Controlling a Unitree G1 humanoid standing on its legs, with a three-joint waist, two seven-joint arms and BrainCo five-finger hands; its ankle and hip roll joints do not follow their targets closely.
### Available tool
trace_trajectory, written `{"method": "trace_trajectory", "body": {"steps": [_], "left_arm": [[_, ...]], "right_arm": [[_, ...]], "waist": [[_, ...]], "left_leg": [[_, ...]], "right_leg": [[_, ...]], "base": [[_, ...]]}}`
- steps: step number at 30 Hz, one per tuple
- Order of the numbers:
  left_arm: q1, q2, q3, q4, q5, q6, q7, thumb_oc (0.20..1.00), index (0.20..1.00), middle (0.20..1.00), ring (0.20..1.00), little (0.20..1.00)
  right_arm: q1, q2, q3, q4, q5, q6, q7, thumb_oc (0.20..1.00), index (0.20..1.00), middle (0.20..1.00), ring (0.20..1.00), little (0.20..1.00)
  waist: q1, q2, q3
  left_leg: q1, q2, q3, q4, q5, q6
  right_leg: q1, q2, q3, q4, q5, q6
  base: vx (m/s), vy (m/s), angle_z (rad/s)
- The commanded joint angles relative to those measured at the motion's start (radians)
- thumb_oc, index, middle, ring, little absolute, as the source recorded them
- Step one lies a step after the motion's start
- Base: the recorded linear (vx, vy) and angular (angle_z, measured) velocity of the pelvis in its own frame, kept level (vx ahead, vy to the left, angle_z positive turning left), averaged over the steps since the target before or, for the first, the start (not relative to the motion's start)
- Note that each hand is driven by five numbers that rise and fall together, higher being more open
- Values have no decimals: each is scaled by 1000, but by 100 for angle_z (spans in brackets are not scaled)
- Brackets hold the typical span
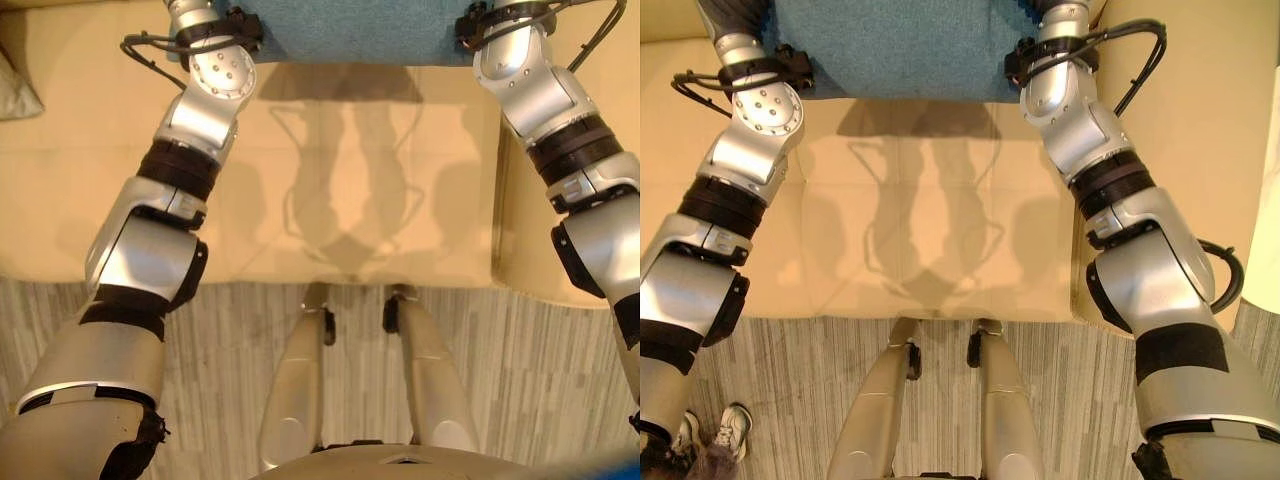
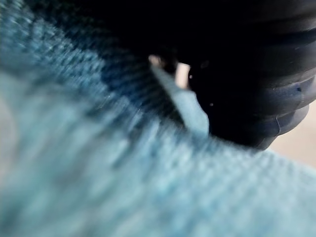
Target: Pick up all the scattered cushions and arrange them neatly on the sofa.
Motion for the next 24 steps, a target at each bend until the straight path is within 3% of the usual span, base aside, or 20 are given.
{"method": "trace_trajectory", "body": {"steps": [1, 6, 10, 11, 12, 17, 18, 20, 21, 22, 23, 24], "left_arm": [[-209, -64, -130, 47, -60, -67, -131, 200, 200, 200, 200, 200], [-283, -45, -180, 136, -151, -61, -223, 200, 200, 200, 200, 200], [-207, -90, -118, 137, -245, -85, -240, 200, 200, 200, 200, 200], [-200, -95, -113, 127, -253, -93, -239, 360, 360, 360, 360, 360], [-176, -109, -99, 118, -274, -101, -243, 435, 435, 435, 435, 435], [-97, -173, -61, 81, -314, -125, -245, 586, 586, 586, 586, 586], [-84, -188, -57, 81, -318, -126, -246, 758, 758, 758, 758, 758], [-81, -196, -58, 83, -316, -125, -250, 1000, 1000, 1000, 1000, 1000], [-75, -198, -57, 90, -318, -121, -253, 1000, 1000, 1000, 1000, 1000], [-70, -202, -61, 100, -321, -117, -263, 1000, 1000, 1000, 1000, 1000], [-61, -194, -62, 98, -316, -114, -267, 1000, 1000, 1000, 1000, 1000], [-61, -194, -62, 98, -316, -114, -267, 1000, 1000, 1000, 1000, 1000]], "right_arm": [[-92, 126, 66, -3, 202, -93, 109, 200, 200, 200, 200, 200], [-149, 99, 120, 39, 294, -66, 176, 200, 200, 200, 200, 200], [-148, 87, 147, 73, 285, -34, 197, 200, 200, 200, 200, 200], [-149, 82, 146, 76, 285, -31, 197, 200, 200, 200, 200, 200], [-147, 74, 148, 80, 276, -24, 197, 200, 200, 200, 200, 200], [-154, 54, 158, 108, 239, 1, 196, 200, 200, 200, 200, 200], [-159, 52, 155, 111, 241, 1, 193, 200, 200, 200, 200, 200], [-165, 45, 157, 123, 243, 3, 196, 200, 200, 200, 200, 200], [-169, 40, 165, 126, 243, 3, 200, 209, 209, 209, 209, 209], [-175, 30, 162, 132, 253, 1, 197, 564, 564, 564, 564, 564], [-170, 21, 151, 133, 270, -4, 195, 1000, 1000, 1000, 1000, 1000], [-170, 20, 150, 133, 270, -4, 195, 1000, 1000, 1000, 1000, 1000]], "waist": [[24, -33, -94], [26, -33, -73], [31, -24, -43], [31, -22, -40], [32, -20, -35], [36, -16, -17], [36, -16, -13], [37, -17, -9], [37, -18, -6], [36, -22, 1], [36, -23, 7], [36, -23, 7]], "left_leg": [[43, 15, -67, 25, -39, -47], [48, 21, -70, -35, -4, -59], [57, 22, -68, -66, 13, -69], [60, 20, -69, -69, 13, -70], [63, 18, -69, -69, 13, -71], [82, 13, -63, -74, 14, -75], [86, 14, -63, -78, 16, -77], [90, 14, -63, -83, 19, -78], [94, 15, -62, -88, 22, -80], [100, 15, -62, -94, 24, -83], [103, 16, -61, -94, 24, -83], [103, 16, -61, -94, 24, -83]], "right_leg": [[81, -36, -3, -81, 8, 122], [73, -33, -15, -90, 13, 126], [62, -25, -15, -97, 15, 126], [64, -25, -15, -97, 14, 126], [64, -25, -14, -94, 11, 125], [79, -28, -18, -93, 6, 122], [84, -29, -20, -96, 7, 122], [87, -28, -23, -99, 9, 123], [91, -28, -23, -102, 11, 123], [96, -25, -24, -103, 12, 123], [99, -25, -24, -106, 12, 122], [99, -25, -24, -106, 12, 122]], "base": [[0, 0, 0], [-13, -27, 9], [3, -5, 1], [0, 0, 0], [0, 0, 0], [-3, -1, 1], [0, 0, 0], [0, 0, 0], [0, 0, 0], [0, 0, 0], [0, 0, 0], [0, 0, 0]]}}
